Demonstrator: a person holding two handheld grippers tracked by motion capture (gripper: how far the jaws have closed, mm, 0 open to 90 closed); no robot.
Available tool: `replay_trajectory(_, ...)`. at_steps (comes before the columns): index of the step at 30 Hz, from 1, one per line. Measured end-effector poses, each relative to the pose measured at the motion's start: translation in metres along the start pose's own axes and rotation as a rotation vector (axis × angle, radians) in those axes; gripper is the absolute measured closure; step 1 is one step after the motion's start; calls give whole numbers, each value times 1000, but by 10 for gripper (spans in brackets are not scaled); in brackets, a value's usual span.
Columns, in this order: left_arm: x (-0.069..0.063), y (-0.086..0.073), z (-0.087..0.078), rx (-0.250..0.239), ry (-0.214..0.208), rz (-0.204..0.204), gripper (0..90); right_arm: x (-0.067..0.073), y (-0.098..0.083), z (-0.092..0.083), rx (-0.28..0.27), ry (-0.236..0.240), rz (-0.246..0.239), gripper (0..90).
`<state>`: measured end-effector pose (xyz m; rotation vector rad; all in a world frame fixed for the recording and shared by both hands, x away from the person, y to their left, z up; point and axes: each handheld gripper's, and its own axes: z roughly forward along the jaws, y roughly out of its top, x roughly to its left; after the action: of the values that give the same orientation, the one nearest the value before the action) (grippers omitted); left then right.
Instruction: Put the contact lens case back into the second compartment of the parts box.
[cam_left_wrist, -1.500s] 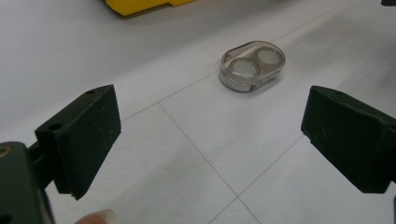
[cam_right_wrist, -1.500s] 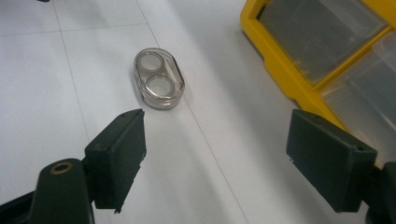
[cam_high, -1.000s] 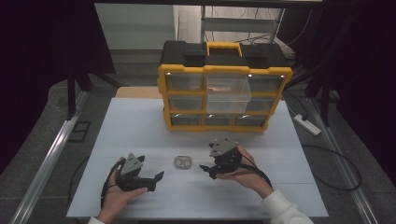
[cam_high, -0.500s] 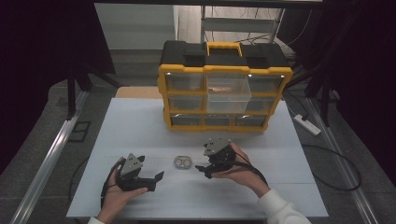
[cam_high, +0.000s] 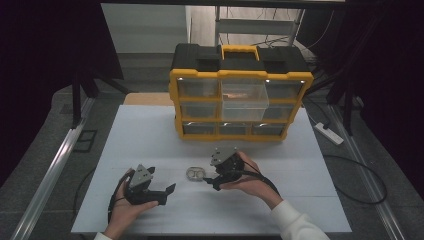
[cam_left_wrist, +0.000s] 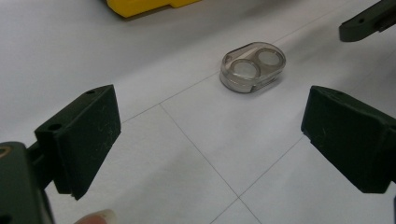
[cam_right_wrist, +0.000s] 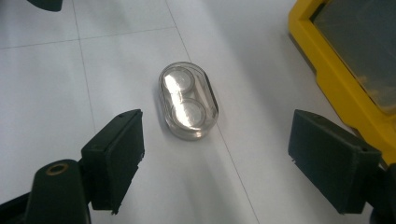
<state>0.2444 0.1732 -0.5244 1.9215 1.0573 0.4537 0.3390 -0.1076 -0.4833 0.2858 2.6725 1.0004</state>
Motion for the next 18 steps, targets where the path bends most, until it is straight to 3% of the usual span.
replay_trajectory(18,0,0,-1,-2,1,0,56,-3,13,28,56,70,-10,152)
